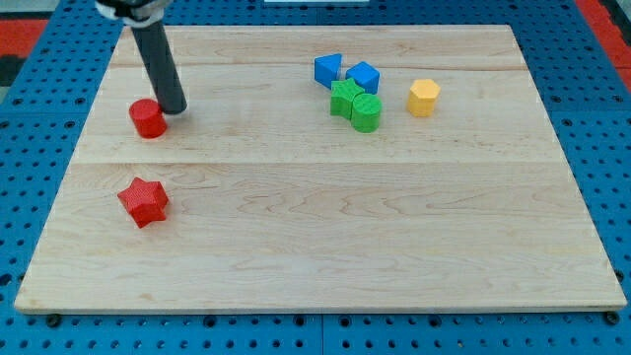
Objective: Place the red circle into red star towards top left
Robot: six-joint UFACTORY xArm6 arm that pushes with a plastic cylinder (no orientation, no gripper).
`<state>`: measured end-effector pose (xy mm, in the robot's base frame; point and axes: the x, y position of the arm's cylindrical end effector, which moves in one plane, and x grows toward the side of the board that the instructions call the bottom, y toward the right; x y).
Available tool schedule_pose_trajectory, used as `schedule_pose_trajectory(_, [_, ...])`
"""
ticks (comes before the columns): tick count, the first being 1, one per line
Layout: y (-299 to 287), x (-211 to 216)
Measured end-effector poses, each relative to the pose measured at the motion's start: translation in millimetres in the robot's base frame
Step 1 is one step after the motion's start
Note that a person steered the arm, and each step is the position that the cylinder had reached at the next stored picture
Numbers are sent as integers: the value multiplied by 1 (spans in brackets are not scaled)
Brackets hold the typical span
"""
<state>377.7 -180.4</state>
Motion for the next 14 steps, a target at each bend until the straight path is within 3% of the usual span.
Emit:
schedule_pose_trajectory(1, [-7,10])
schedule_pose_trajectory(2, [-23,-27])
schedule_pose_trajectory(3, [-85,-28])
schedule_pose_trajectory(4, [-67,-18])
schedule_pose_trajectory(5, [-3,-15])
schedule_pose_trajectory(6, [2,16])
schedule_pose_trajectory(7, [-4,-3])
schedule_pose_trajectory(8, [-48,-16])
schedule_pose_trajectory(10, [-79,18])
schedule_pose_trajectory(12, [-51,70])
schedule_pose_trajectory(14, [-16,81])
